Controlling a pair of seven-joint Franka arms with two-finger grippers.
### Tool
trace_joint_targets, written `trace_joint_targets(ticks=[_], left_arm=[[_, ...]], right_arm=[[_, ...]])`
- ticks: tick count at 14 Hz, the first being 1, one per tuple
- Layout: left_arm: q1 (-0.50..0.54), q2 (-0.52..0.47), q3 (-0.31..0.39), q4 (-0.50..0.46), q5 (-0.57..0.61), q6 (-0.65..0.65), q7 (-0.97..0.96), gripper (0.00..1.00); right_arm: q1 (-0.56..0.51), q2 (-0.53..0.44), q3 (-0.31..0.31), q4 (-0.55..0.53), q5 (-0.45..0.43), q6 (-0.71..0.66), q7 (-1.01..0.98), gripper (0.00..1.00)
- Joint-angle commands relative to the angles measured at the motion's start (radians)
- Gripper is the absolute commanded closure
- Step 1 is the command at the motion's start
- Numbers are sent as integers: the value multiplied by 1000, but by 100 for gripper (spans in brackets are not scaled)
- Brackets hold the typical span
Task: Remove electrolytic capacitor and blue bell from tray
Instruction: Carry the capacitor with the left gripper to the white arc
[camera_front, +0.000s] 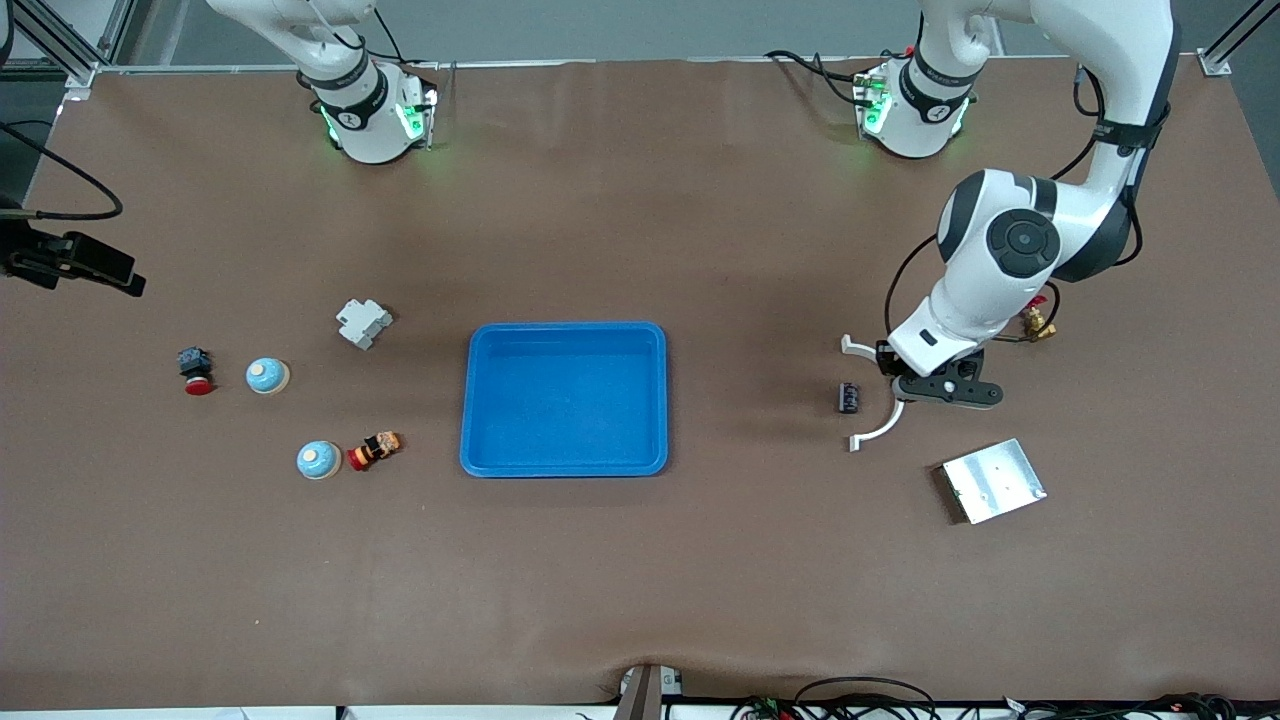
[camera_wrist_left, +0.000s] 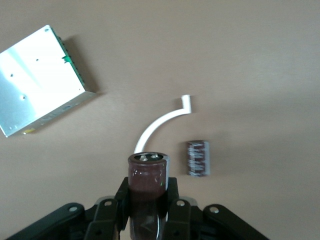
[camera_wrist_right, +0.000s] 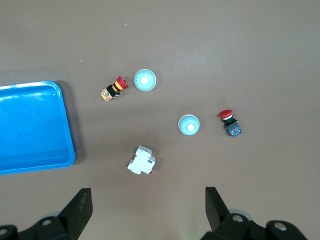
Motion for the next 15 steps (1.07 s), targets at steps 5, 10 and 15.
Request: trace_joint_targets(ticks=[5,10,15], left_arm=[[133,29,-8,-121,119,194,51,100],[144,107,-8,-128,119,269,61,100],[144,161,-8,-123,119,283,61,100]], right_arm=[[-2,7,0,23,-5,-17,11,0],[-2,7,0,23,-5,-19,13,0],[-2,7,0,23,-4,-17,11,0]])
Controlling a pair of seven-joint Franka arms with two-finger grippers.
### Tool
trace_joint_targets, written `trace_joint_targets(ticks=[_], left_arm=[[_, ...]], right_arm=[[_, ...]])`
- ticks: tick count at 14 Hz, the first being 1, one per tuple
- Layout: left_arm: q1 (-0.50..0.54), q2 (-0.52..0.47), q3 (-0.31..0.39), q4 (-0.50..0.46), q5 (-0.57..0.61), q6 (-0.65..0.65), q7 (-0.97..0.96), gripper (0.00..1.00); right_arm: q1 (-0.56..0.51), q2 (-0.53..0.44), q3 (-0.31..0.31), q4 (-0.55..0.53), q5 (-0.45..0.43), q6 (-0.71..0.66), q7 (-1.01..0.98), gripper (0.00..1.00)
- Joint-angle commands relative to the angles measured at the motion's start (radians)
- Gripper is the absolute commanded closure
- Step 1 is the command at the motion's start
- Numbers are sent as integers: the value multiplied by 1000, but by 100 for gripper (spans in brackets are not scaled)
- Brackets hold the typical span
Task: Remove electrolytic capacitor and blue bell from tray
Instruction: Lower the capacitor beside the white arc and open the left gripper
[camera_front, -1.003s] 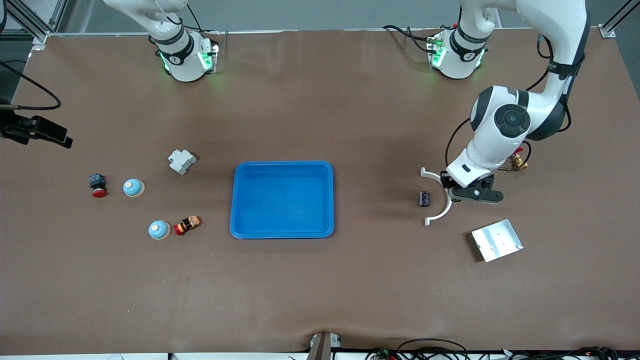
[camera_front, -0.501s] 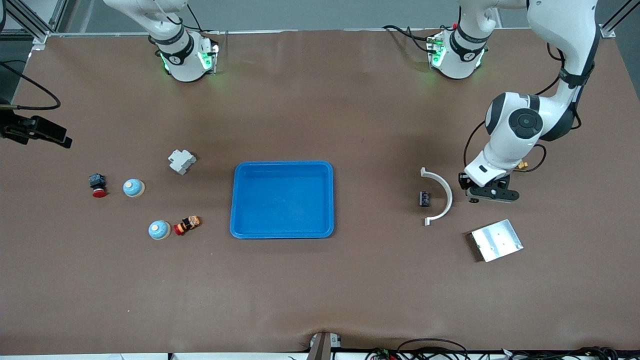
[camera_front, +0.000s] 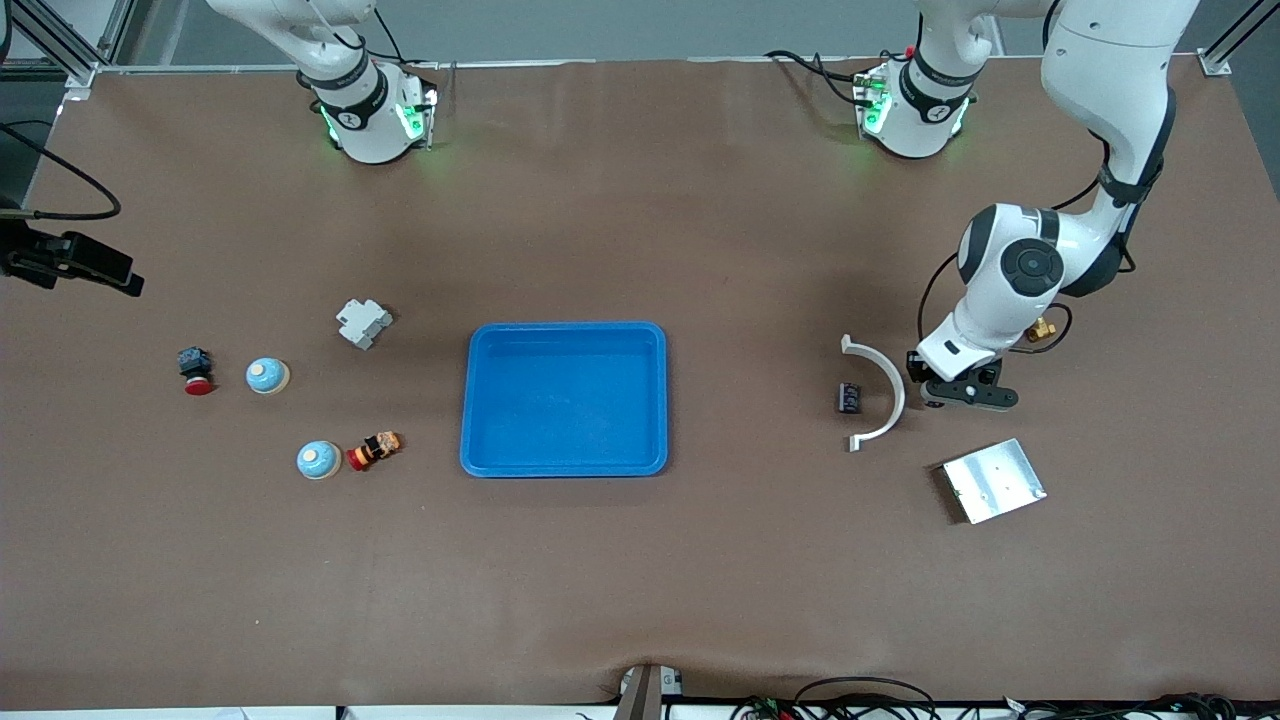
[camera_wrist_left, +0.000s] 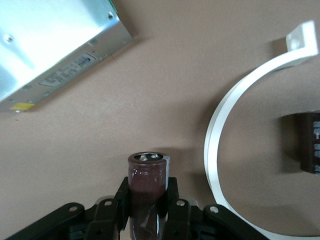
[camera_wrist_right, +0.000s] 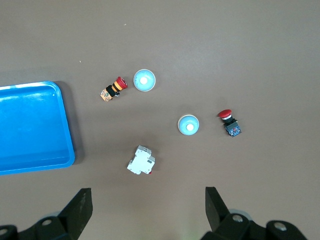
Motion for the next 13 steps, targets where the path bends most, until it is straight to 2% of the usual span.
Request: trace_joint_targets(ticks=[1,7,8,9,13], left_arm=[[7,17,-4,3,20,23,4,100],[27,51,-1,6,22,59,22,100],[32,50,-1,6,22,59,24,33],[32,48,-3,6,22,63,22,0],[35,34,-3,12,20,63,1,0]], right_arm=[[-2,7,2,22,-4,-17,10,0],[-2,7,2,22,-4,-17,11,0],[-2,7,2,22,-2,-17,11,0],[-2,7,2,22,-4,-17,11,0],[-2,7,0,22,-4,-17,11,0]])
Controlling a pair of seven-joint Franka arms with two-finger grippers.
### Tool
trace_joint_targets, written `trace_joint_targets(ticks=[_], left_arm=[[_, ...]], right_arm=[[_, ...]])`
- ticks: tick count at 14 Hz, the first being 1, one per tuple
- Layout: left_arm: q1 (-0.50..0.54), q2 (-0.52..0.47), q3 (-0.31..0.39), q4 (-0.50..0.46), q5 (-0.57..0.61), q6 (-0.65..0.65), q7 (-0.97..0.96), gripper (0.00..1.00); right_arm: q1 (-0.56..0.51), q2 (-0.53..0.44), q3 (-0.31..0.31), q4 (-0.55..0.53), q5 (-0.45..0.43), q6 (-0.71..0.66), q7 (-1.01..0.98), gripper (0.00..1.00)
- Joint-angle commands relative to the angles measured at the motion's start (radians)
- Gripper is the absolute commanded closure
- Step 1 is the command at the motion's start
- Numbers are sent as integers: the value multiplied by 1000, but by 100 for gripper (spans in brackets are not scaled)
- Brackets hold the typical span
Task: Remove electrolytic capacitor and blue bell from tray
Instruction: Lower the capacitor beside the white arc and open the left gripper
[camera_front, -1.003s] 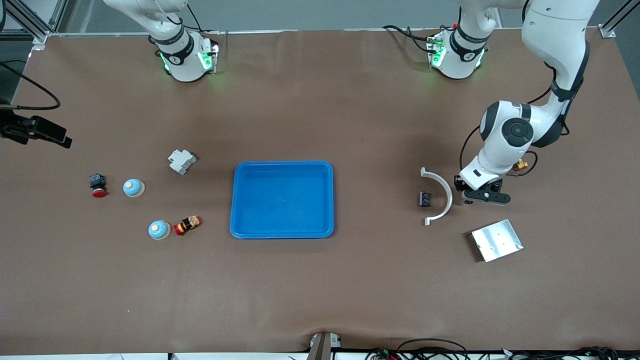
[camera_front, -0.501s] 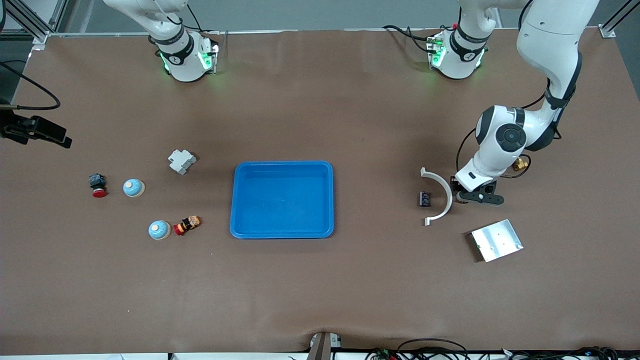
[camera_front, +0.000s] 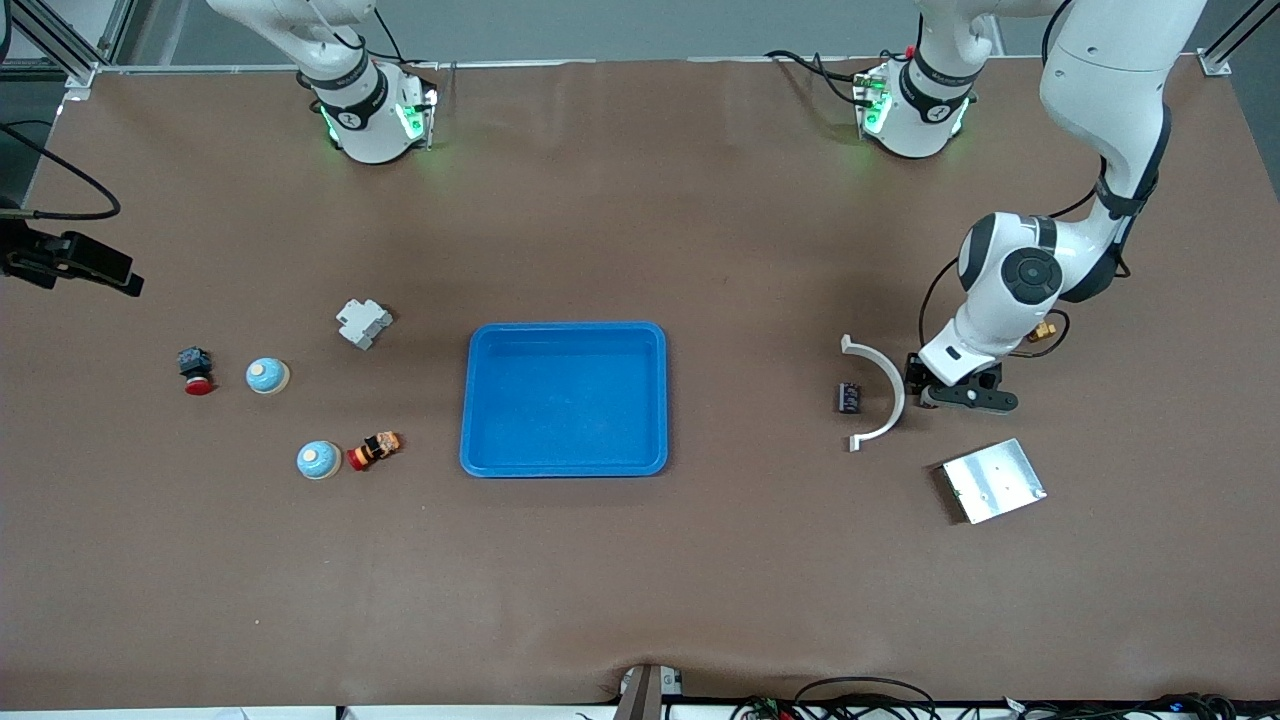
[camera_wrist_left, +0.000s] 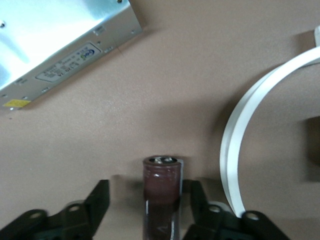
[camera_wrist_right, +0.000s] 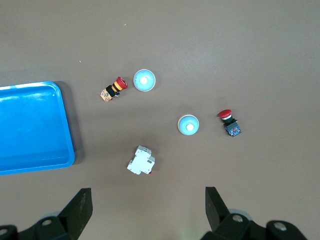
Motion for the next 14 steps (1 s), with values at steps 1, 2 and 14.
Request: trace_joint_targets(ticks=[1,2,14], left_arm=[[13,-9,-4,6,20,14,-7,0],[13,-11,-4,6,20,14,-14,0],[16,-48,-24,289,-113,-385,-32,0]], right_arm=[[-2,7,1,22,-2,-17,11,0],[-3,7,1,22,-2,-17,10,0],[-2,7,1,22,-7,-18,-4,0]])
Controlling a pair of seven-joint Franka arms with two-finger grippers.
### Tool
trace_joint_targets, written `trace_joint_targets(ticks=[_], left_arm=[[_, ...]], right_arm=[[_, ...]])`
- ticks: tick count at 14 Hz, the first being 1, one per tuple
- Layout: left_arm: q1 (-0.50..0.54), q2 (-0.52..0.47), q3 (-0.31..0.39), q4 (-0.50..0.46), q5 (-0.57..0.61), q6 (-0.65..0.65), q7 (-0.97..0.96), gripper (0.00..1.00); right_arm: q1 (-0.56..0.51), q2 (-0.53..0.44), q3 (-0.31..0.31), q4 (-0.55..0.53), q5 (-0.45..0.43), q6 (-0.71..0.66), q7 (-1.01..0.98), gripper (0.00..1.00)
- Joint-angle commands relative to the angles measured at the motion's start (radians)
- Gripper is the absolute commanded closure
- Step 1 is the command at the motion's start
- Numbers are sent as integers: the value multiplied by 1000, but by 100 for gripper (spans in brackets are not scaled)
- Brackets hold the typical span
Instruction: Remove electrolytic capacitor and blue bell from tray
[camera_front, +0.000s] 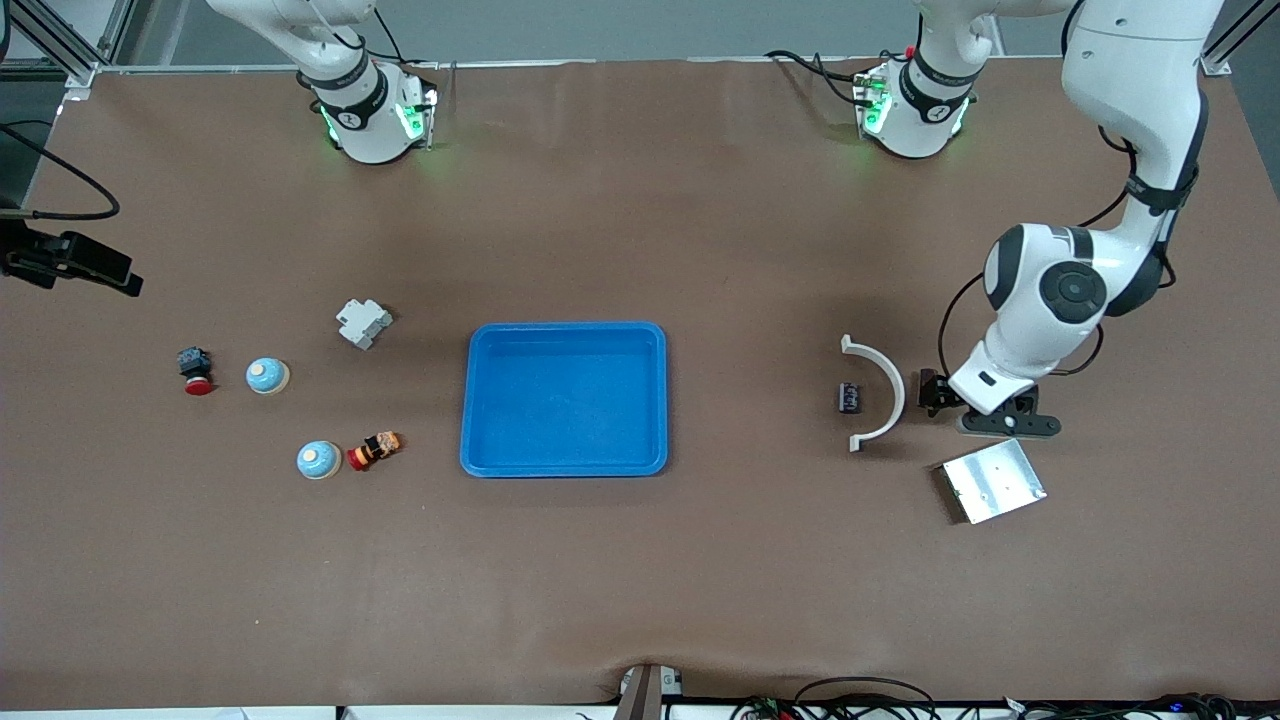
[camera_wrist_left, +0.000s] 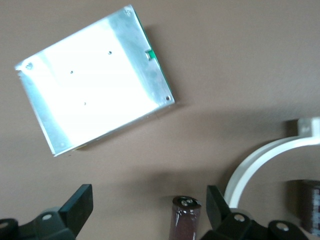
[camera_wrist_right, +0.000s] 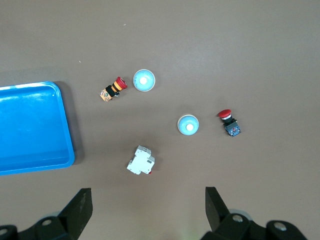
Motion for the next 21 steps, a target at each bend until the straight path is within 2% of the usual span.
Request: trace_joint_targets(ticks=[1,4,7,11,18,21], left_arm=[[7,-16,-26,133,-75,-207,-2,0],[5,-17,-32,303,-140,-437,1,0],[2,-43,-32,431,-143,-603,9,0],[2,-123,-32,474,-140,-648,12,0],[10,-232,-21,483,-131,-688,38,0],[10,-276,-21,483,-131,-761,35,0]], right_arm=[[-2,7,2,20,-5,-18,10,0],[-6,7,2,20,-2,-18,4,0],[-6,7,2,20,6,-18,0,0],[-6,7,0,19,6,-18,-2,0],[-6,7,2,19,9,-17,-5,0],[-8,7,0,19,15,-18,-5,0]])
